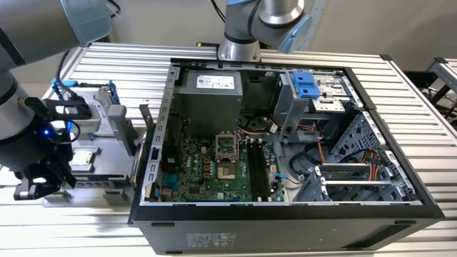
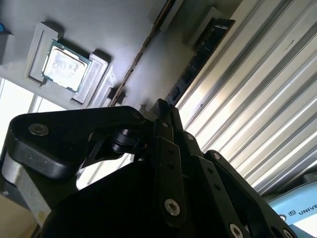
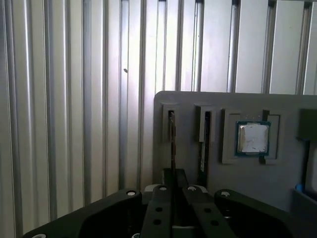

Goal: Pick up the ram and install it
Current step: 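Pick up the ram and move it above insertion slot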

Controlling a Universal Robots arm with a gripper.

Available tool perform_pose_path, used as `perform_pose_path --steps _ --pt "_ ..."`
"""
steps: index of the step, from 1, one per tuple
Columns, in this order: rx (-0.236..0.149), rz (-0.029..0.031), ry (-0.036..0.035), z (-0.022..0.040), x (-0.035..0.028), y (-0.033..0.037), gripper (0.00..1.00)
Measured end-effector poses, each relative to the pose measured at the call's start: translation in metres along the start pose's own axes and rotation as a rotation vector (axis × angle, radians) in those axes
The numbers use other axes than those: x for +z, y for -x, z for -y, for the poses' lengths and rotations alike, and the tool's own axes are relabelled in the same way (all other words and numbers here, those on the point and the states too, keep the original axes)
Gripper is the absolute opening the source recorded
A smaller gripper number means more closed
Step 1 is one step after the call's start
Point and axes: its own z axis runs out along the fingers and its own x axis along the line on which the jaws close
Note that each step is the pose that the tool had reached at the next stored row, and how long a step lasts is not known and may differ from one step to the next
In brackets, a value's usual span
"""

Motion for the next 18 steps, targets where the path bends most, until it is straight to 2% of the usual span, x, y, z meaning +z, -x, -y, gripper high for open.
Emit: perform_pose_path --steps 18 --pt "0.000 0.0001 0.0000 0.0001 -0.0247 0.0006 0.00"
